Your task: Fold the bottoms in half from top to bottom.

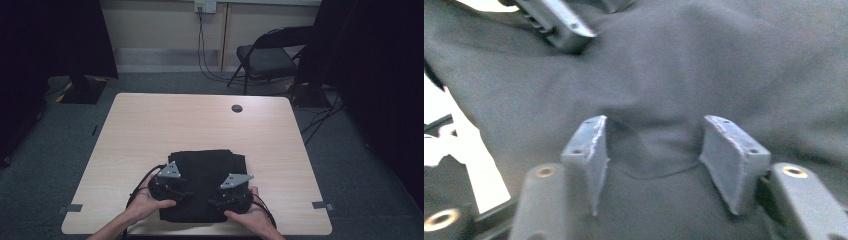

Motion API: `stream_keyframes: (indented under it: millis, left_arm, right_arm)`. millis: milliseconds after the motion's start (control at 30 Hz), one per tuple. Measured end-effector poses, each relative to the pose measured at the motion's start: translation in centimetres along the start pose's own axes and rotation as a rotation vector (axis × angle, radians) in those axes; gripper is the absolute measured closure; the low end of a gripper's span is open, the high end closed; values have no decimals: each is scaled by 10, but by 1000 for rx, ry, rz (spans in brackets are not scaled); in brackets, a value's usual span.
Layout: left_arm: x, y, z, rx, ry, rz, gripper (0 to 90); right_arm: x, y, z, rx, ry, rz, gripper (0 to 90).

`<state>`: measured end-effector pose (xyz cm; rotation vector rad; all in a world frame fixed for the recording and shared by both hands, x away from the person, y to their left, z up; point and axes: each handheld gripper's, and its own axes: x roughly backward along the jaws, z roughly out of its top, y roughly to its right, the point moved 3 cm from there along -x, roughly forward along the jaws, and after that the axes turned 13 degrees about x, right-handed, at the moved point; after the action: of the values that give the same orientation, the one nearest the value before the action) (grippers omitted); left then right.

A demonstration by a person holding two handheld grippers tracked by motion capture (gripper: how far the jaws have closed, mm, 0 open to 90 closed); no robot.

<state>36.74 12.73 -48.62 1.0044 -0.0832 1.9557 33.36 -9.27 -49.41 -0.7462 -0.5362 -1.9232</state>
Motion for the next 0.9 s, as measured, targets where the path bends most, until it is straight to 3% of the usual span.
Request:
stream_keyframes:
  millis: [167,233,267,300,333,367,467,633,767,900]
  left_arm:
    - [9,-3,16,10,58,-39,534]
    - [10,-3,24,18,78,-59,594]
    - [8,-3,28,19,80,-71,665]
    - [3,-3,31,26,82,-50,713]
    - [-2,-4,32,37,68,-61,748]
    - [-7,-5,31,41,49,-67,756]
    - [-25,-9,21,12,-16,-11,759]
    - [-33,-15,13,27,-6,39,675]
    - [-36,-14,13,19,4,47,676]
    - [-35,-14,13,8,8,46,675]
  right_arm:
    - [8,6,9,-22,53,43,468]
    - [15,14,14,-23,87,16,512]
    - [19,19,17,-31,97,3,559]
    - [20,27,19,-43,109,-22,596]
    - [17,34,20,-47,100,-37,631]
    - [14,38,20,-44,88,-52,644]
    - [2,48,15,-49,48,-80,658]
    - [-7,49,1,-61,-3,-74,597]
    - [-13,52,-5,-96,-25,-41,599]
    - [-14,49,-4,-79,-33,-59,598]
